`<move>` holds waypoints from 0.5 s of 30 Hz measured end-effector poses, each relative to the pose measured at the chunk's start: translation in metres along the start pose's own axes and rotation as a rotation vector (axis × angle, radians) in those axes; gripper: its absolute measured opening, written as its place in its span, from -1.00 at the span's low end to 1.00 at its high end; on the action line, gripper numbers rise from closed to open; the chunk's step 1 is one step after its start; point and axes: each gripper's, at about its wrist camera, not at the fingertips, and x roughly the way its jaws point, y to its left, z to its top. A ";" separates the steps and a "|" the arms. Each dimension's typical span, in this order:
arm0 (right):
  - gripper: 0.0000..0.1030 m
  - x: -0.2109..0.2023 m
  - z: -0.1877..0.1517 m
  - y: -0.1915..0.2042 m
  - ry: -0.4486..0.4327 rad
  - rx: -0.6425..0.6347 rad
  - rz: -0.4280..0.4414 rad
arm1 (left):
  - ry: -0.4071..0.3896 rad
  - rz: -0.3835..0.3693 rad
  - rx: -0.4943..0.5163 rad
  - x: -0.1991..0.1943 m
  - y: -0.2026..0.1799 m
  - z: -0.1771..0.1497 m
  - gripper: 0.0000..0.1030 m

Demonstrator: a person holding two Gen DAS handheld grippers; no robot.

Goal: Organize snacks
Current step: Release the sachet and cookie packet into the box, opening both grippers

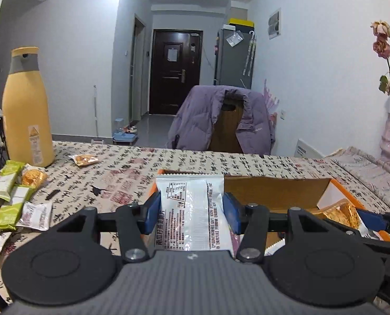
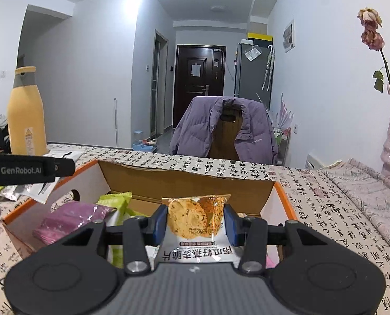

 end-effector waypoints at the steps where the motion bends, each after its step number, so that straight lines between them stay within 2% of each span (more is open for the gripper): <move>1: -0.14 0.000 -0.001 0.000 0.000 -0.001 0.000 | 0.003 -0.003 0.001 0.001 0.000 -0.001 0.02; 4: -0.10 -0.001 -0.001 -0.001 -0.007 0.009 0.000 | -0.001 -0.012 -0.007 0.001 0.001 -0.004 0.11; 5: 0.03 -0.002 -0.001 -0.002 -0.007 0.014 0.001 | -0.007 -0.016 -0.013 -0.001 0.002 -0.004 0.18; 6: 0.27 -0.003 -0.001 -0.004 -0.010 0.022 0.002 | -0.015 -0.019 -0.020 -0.001 0.004 -0.004 0.41; 7: 0.43 -0.004 -0.001 -0.005 -0.014 0.031 -0.002 | -0.027 -0.018 -0.028 -0.003 0.005 -0.004 0.65; 8: 0.70 -0.005 -0.002 -0.007 -0.018 0.043 -0.006 | -0.041 -0.016 -0.032 -0.005 0.006 -0.004 0.74; 9: 0.80 -0.006 -0.001 -0.009 -0.022 0.052 -0.006 | -0.052 -0.018 -0.035 -0.007 0.006 -0.004 0.90; 10: 0.82 -0.006 -0.001 -0.011 -0.024 0.062 -0.002 | -0.064 -0.020 -0.037 -0.008 0.006 -0.004 1.00; 12: 1.00 -0.006 -0.002 -0.013 -0.019 0.084 0.004 | -0.084 -0.015 -0.040 -0.011 0.005 -0.004 1.00; 15: 1.00 -0.006 -0.002 -0.015 -0.021 0.093 -0.003 | -0.081 -0.004 -0.040 -0.011 0.005 -0.003 1.00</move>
